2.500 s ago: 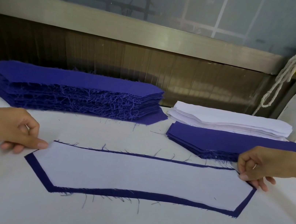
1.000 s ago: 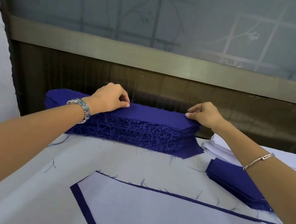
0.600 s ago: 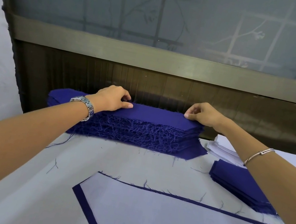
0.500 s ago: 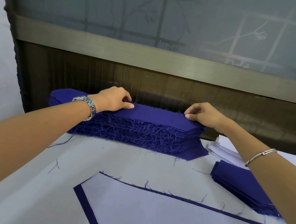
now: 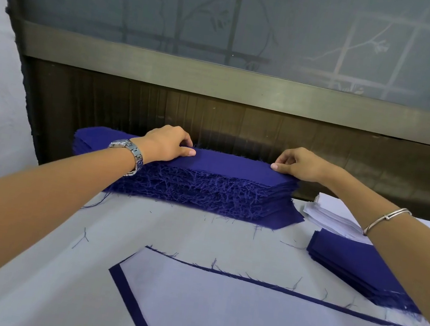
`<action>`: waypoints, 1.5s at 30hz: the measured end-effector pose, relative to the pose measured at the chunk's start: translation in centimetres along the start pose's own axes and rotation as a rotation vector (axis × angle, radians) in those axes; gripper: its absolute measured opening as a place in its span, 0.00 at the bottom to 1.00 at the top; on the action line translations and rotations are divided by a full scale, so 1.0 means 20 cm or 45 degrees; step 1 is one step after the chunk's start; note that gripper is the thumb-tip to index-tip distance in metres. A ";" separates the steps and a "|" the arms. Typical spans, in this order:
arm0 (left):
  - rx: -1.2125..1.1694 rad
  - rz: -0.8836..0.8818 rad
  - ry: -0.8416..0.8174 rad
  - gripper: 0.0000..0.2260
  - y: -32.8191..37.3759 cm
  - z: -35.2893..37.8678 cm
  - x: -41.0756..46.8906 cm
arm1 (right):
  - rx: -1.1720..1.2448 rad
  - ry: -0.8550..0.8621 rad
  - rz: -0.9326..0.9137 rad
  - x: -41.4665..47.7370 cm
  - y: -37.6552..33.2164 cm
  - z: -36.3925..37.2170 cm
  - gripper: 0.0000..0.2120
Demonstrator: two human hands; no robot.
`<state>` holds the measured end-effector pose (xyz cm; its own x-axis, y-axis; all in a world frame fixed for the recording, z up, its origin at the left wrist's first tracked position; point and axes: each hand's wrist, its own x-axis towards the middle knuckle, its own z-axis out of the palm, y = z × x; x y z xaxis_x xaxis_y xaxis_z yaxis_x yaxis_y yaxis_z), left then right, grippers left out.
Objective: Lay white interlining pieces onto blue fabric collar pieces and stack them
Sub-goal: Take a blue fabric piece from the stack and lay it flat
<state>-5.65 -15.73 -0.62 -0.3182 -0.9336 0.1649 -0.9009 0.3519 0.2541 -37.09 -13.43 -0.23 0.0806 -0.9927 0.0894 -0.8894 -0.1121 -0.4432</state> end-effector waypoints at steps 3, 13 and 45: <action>0.018 0.006 0.005 0.18 0.00 0.00 -0.01 | 0.011 0.016 -0.006 -0.02 0.00 -0.01 0.11; 0.024 0.067 0.025 0.18 -0.02 0.02 0.01 | 0.084 0.280 -0.164 -0.06 0.01 0.00 0.04; 0.353 0.025 0.639 0.09 -0.68 -0.15 -0.33 | 0.234 0.585 -0.484 -0.28 -0.02 -0.05 0.05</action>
<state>9.64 -14.25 -2.30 -0.2177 -0.7568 0.6163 -0.9615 0.2748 -0.0023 -37.73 -7.86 0.33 0.1379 -0.7663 0.6275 -0.7413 -0.5001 -0.4477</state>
